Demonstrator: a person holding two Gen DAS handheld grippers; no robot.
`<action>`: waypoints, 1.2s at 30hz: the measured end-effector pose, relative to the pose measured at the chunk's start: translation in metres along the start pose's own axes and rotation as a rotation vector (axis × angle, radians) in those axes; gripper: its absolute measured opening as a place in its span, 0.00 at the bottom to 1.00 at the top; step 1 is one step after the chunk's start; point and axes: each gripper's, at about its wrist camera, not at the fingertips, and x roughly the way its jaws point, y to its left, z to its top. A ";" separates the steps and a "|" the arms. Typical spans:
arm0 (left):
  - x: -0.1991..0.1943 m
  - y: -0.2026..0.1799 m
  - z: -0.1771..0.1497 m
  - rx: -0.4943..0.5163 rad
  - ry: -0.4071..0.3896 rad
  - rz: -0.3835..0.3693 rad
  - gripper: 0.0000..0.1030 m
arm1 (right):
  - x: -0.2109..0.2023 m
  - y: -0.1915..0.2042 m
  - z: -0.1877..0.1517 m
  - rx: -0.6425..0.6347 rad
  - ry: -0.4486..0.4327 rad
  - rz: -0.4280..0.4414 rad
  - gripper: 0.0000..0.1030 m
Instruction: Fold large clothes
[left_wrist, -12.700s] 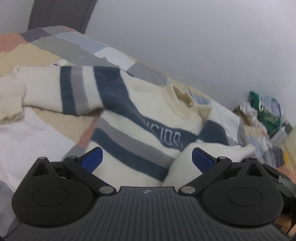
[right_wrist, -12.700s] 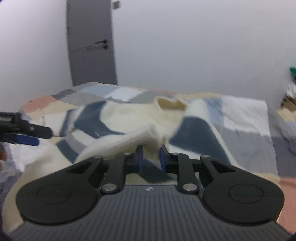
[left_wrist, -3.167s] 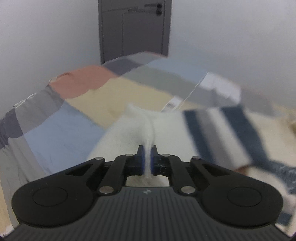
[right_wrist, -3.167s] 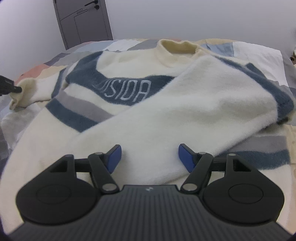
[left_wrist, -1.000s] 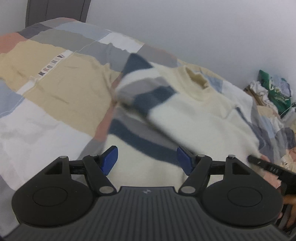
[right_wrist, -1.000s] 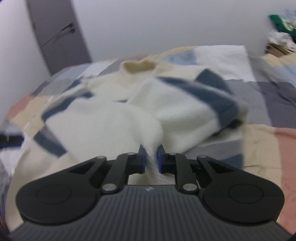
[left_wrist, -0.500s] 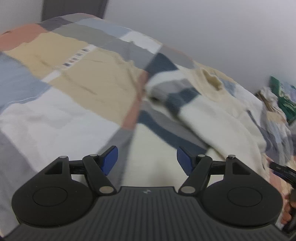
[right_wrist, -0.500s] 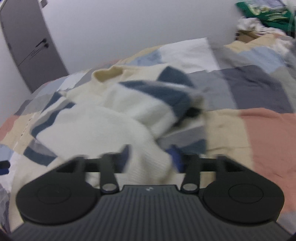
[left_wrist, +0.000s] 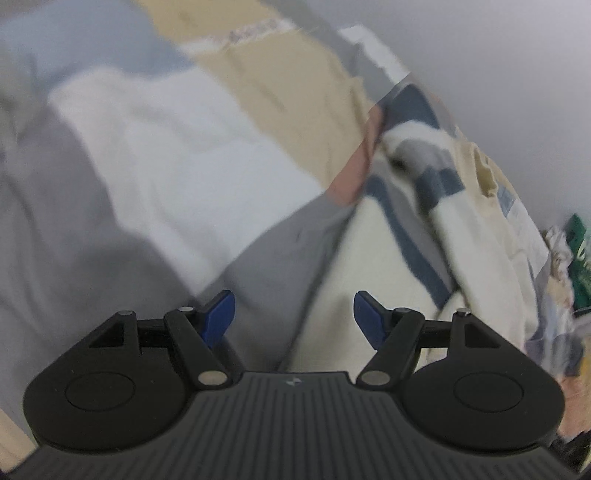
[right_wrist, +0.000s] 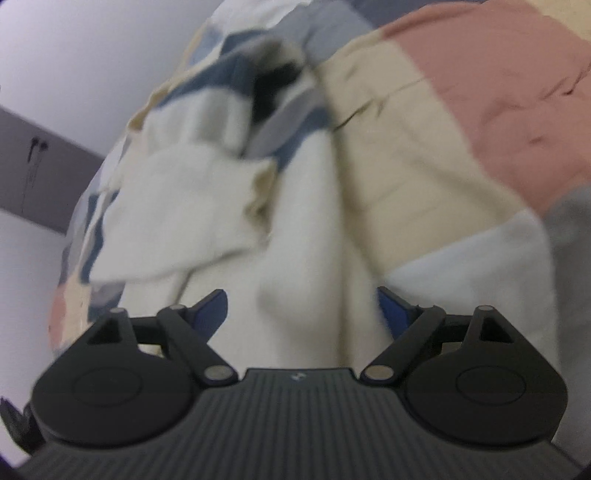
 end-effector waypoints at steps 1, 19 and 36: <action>0.003 0.005 -0.002 -0.030 0.027 -0.021 0.73 | 0.002 0.003 -0.003 -0.006 0.011 0.017 0.86; 0.004 -0.026 -0.055 0.068 0.174 -0.184 0.74 | -0.010 0.011 -0.036 0.048 0.105 0.164 0.84; 0.011 -0.060 -0.084 0.188 0.119 -0.166 0.65 | 0.011 0.037 -0.043 -0.044 0.097 0.026 0.62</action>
